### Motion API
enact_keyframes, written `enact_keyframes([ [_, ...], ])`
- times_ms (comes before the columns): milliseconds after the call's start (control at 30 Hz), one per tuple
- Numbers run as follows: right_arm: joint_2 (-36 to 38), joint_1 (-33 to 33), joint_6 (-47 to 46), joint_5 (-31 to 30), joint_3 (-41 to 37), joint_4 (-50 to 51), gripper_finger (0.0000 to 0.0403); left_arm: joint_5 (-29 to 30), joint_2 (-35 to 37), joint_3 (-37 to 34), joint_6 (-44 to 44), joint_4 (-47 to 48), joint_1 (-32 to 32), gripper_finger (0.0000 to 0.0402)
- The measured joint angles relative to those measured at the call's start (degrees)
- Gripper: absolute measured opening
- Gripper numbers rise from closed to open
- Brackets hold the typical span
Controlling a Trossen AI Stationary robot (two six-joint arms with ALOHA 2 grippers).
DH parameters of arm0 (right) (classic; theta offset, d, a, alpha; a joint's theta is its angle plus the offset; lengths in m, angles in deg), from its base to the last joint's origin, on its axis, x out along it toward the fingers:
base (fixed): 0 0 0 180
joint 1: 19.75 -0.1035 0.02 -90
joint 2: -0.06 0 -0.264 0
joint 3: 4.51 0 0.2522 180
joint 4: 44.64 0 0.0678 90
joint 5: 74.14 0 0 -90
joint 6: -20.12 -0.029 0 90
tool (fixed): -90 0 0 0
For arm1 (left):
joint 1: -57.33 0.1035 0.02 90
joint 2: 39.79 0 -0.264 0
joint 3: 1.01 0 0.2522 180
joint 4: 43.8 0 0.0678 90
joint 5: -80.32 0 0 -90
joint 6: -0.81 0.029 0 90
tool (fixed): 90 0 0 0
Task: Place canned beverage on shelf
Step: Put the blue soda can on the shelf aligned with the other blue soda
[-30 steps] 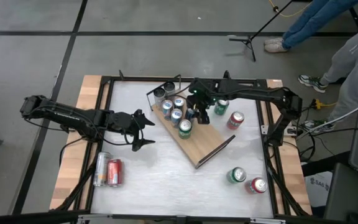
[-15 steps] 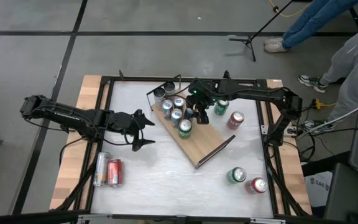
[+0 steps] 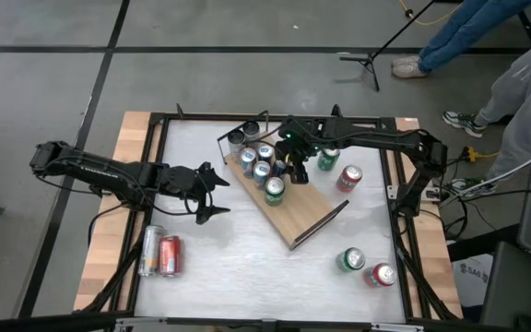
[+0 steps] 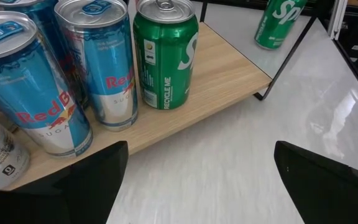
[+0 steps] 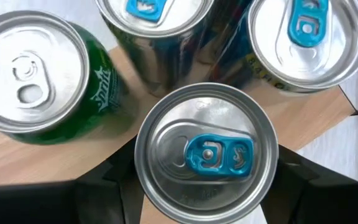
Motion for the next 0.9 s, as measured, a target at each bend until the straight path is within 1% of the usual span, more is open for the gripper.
enact_keyframes([
  [367,-0.45,0.00,-0.19,0.46,0.00,-1.73,0.0227,0.00,0.00,0.00,0.02,0.02,-0.02,0.0394],
  [433,-0.45,0.00,-0.21,0.46,0.00,-1.73,0.0240,0.00,0.00,0.00,0.02,0.01,-0.02,0.0394],
  [667,-0.45,0.00,-0.30,0.50,0.02,-2.03,0.0304,0.00,0.00,0.00,0.02,0.02,-0.02,0.0394],
  [767,-0.45,0.00,-0.32,0.50,0.02,-2.01,0.0316,0.00,0.00,0.00,0.02,0.02,-0.02,0.0394],
  [900,-0.45,0.00,-0.32,0.48,0.02,-1.86,0.0320,0.01,0.00,0.00,0.02,0.02,-0.02,0.0394],
])
